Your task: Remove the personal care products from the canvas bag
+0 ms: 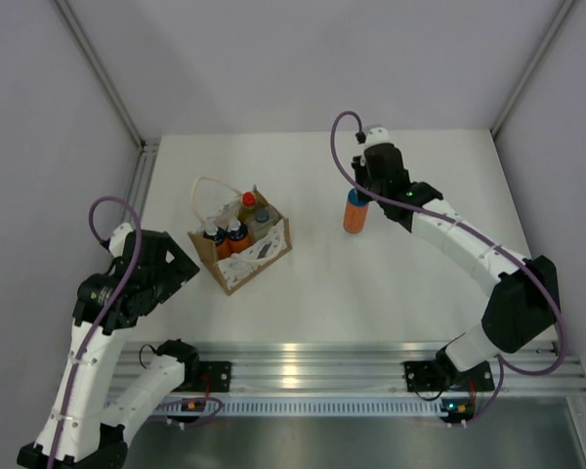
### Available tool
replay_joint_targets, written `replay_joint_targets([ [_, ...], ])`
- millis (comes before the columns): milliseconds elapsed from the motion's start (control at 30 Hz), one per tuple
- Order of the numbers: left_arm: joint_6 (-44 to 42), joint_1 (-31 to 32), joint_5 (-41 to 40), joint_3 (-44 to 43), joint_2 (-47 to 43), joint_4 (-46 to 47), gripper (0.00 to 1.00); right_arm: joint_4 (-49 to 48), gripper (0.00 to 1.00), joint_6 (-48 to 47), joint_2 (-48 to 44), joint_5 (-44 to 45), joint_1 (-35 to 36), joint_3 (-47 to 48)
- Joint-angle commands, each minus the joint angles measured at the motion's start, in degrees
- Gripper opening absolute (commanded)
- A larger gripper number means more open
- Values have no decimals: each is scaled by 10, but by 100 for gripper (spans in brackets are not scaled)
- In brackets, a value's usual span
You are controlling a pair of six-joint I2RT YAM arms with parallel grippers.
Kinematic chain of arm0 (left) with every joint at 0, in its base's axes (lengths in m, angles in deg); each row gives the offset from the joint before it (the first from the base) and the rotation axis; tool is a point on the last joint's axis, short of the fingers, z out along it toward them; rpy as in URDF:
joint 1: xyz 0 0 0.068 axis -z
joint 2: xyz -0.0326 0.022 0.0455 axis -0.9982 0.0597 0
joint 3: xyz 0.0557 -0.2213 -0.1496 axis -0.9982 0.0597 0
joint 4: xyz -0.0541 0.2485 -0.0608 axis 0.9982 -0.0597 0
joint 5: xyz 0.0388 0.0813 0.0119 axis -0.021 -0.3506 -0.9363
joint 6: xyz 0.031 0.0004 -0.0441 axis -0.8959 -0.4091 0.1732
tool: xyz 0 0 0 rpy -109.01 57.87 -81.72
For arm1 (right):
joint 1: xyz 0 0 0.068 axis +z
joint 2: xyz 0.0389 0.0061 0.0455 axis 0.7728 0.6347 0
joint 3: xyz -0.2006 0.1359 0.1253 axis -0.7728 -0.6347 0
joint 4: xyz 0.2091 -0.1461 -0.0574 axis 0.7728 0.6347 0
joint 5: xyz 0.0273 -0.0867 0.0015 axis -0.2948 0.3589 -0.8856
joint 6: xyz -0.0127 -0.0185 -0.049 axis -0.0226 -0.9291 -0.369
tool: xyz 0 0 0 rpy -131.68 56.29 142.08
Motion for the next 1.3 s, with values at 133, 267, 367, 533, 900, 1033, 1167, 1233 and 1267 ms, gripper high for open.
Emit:
replay_joint_targets([
  [133,-4,1,5,-3,-5,-13,98,-138,0,-6,9,2,-10,-10],
  [267,-5,1,7,-2,-3,-12,98,-138,0,-7,14,-5,-10,-30],
  [367,-6,1,9,-1,-6,-12,98,-138,14,-4,11,-9,-8,-51],
  [533,-7,1,8,0,-6,-11,98,-141,32,-8,1,-16,0,-78],
  [900,-13,1,23,-8,12,8,98,-65,72,-14,-35,-29,29,-3],
  [1033,-13,1,19,-16,22,13,98,-36,68,-10,-34,-80,78,56],
  [1167,-11,1,15,-24,27,11,98,-36,66,-3,-13,-148,136,92],
  [1233,-10,1,12,-24,28,11,98,-36,63,-1,3,-156,173,121],
  [1267,-8,1,10,-24,29,10,98,-35,62,1,25,-156,185,133],
])
